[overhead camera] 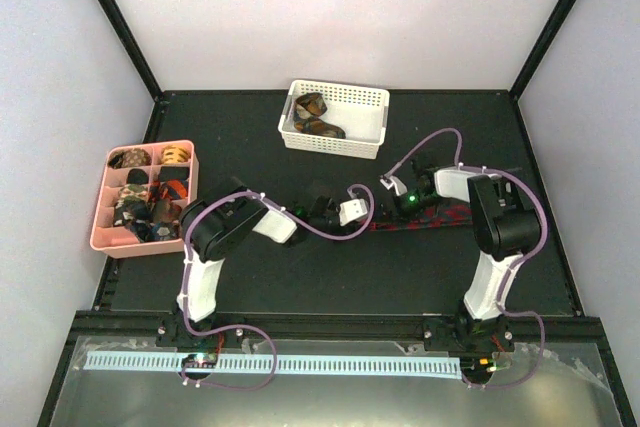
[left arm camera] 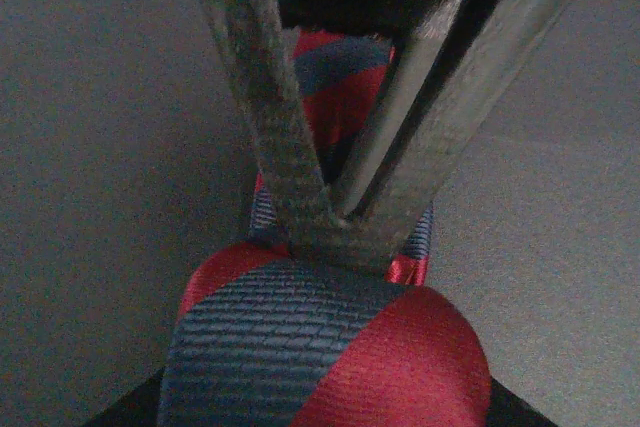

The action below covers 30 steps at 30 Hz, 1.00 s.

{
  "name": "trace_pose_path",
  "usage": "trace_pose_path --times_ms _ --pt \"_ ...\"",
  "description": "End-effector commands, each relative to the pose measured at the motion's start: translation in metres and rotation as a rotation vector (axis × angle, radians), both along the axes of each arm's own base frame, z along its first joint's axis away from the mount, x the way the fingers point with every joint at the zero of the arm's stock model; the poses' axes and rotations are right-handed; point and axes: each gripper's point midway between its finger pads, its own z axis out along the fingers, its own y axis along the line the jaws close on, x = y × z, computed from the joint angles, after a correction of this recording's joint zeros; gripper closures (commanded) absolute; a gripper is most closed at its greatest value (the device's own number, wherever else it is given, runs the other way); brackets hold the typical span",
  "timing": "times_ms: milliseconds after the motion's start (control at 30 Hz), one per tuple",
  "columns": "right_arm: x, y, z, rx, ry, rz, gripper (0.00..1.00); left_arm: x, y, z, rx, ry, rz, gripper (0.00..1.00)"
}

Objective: Roll the ties
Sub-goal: Roll the tie at the center of the board.

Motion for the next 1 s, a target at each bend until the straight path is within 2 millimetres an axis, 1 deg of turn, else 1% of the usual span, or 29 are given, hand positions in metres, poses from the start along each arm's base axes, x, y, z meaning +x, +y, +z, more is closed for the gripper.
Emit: trace_pose_path --times_ms 0,200,300,400,600,667,733,800,867,967 --pt "0.000 -0.013 0.003 -0.044 -0.055 -0.025 0.63 -0.013 0.028 -0.048 0.211 0.130 0.028 0.64" --pt "0.002 -0.005 0.019 0.020 -0.054 -0.014 0.58 -0.023 0.036 -0.063 0.310 0.184 -0.012 0.65" --pt "0.002 -0.001 0.027 0.060 -0.047 -0.026 0.53 -0.023 0.039 -0.065 0.330 0.190 -0.006 0.65" --pt "0.004 0.003 0.034 0.089 -0.043 -0.046 0.50 -0.021 0.040 -0.066 0.336 0.184 0.002 0.65" --pt "0.014 0.009 0.044 0.108 -0.047 -0.057 0.51 -0.020 0.040 -0.067 0.344 0.172 0.001 0.65" --pt "0.013 0.012 0.042 0.104 -0.042 -0.050 0.53 -0.020 0.040 -0.067 0.345 0.172 0.004 0.65" --pt "0.007 0.017 0.037 0.094 -0.025 -0.033 0.55 -0.020 0.041 -0.068 0.349 0.173 0.003 0.65" --pt "0.000 0.019 0.029 0.086 0.003 -0.022 0.60 -0.021 0.041 -0.068 0.350 0.175 0.001 0.65" --pt "-0.003 0.017 0.021 0.058 0.015 -0.018 0.68 -0.021 0.041 -0.068 0.350 0.175 0.002 0.65" --pt "-0.003 0.010 0.012 0.001 0.003 -0.011 0.86 -0.021 0.041 -0.068 0.353 0.173 0.004 0.65"
